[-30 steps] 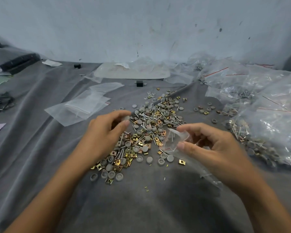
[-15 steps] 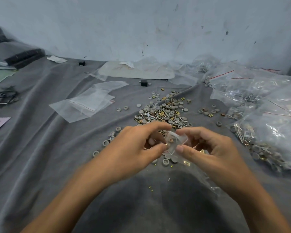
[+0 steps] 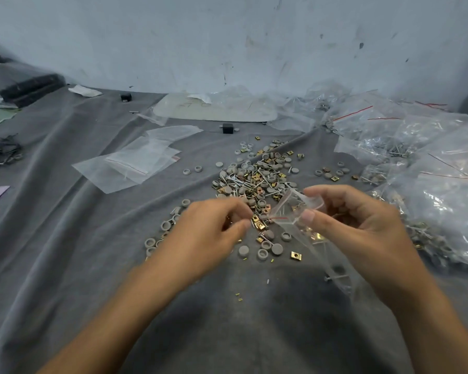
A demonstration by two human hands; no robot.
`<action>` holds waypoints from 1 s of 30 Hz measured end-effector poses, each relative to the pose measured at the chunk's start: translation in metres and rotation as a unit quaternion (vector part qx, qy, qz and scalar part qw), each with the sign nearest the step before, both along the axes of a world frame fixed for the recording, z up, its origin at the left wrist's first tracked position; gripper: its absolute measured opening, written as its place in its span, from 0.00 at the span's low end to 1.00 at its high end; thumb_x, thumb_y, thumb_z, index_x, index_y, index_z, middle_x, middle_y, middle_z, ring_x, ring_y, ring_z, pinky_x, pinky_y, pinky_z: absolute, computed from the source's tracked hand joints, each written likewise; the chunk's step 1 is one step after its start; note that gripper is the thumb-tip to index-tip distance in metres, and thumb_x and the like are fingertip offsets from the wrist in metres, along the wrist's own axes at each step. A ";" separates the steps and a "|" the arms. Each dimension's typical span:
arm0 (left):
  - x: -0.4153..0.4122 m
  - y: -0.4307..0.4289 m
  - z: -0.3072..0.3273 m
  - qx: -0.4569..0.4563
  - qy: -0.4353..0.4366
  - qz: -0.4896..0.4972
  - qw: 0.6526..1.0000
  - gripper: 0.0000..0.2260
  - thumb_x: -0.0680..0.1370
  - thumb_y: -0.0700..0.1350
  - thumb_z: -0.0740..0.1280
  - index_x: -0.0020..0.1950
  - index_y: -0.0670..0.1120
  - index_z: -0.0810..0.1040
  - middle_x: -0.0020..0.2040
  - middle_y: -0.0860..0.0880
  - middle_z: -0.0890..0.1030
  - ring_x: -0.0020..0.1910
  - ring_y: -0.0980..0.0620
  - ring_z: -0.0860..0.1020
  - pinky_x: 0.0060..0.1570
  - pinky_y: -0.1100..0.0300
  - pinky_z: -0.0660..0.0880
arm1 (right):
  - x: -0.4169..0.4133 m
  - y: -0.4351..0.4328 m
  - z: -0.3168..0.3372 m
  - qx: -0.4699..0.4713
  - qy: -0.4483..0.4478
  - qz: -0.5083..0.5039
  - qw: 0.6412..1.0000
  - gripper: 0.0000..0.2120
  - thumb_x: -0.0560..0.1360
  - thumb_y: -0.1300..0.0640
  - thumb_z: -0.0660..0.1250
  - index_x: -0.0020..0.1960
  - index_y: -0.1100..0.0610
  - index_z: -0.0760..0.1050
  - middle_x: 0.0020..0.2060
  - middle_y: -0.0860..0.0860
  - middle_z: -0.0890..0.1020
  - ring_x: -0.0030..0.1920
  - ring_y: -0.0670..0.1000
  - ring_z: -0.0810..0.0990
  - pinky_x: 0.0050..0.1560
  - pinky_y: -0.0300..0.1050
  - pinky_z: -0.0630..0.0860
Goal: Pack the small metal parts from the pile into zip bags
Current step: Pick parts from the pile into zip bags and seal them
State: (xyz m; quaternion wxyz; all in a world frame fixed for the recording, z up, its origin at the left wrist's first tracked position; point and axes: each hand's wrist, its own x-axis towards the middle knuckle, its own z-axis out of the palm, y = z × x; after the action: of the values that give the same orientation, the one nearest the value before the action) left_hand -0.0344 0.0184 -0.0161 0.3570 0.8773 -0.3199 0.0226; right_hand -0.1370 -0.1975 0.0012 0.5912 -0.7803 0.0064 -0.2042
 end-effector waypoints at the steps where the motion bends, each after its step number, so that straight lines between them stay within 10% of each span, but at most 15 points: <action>1: -0.004 -0.004 -0.005 0.045 0.002 -0.016 0.999 0.04 0.79 0.51 0.70 0.53 0.55 0.82 0.43 0.59 0.81 0.43 0.61 0.78 0.45 0.60 0.73 | 0.000 -0.001 0.000 0.003 -0.002 -0.004 1.000 0.15 0.67 0.48 0.77 0.54 0.45 0.85 0.40 0.49 0.84 0.39 0.53 0.83 0.45 0.47 0.81; 10: -0.021 -0.035 -0.035 0.178 -0.087 -0.041 0.979 0.21 0.82 0.58 0.61 0.74 0.53 0.70 0.61 0.52 0.74 0.63 0.51 0.70 0.64 0.55 0.68 | 0.000 0.001 0.000 0.001 0.007 -0.020 1.000 0.14 0.68 0.51 0.77 0.53 0.45 0.85 0.42 0.56 0.83 0.45 0.64 0.82 0.50 0.64 0.79; 19: -0.023 -0.031 -0.015 0.251 -0.095 -0.012 0.963 0.07 0.79 0.47 0.62 0.54 0.48 0.73 0.52 0.49 0.78 0.52 0.45 0.78 0.48 0.54 0.71 | 0.000 0.003 0.002 0.006 0.031 -0.001 0.999 0.14 0.66 0.50 0.76 0.52 0.46 0.85 0.42 0.54 0.83 0.40 0.54 0.81 0.46 0.53 0.79; 30: -0.015 -0.012 -0.016 0.172 -0.076 0.041 0.981 0.07 0.81 0.48 0.64 0.56 0.52 0.80 0.52 0.54 0.83 0.53 0.52 0.80 0.52 0.55 0.74 | -0.001 0.005 0.000 -0.018 0.048 0.028 0.998 0.13 0.68 0.51 0.77 0.52 0.44 0.85 0.40 0.54 0.82 0.36 0.43 0.76 0.39 0.35 0.74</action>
State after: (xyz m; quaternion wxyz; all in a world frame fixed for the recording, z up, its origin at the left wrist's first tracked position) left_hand -0.0499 0.0064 -0.0323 0.1744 0.9336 -0.3093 0.0482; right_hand -0.1381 -0.1929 0.0015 0.5816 -0.7995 0.0095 -0.1497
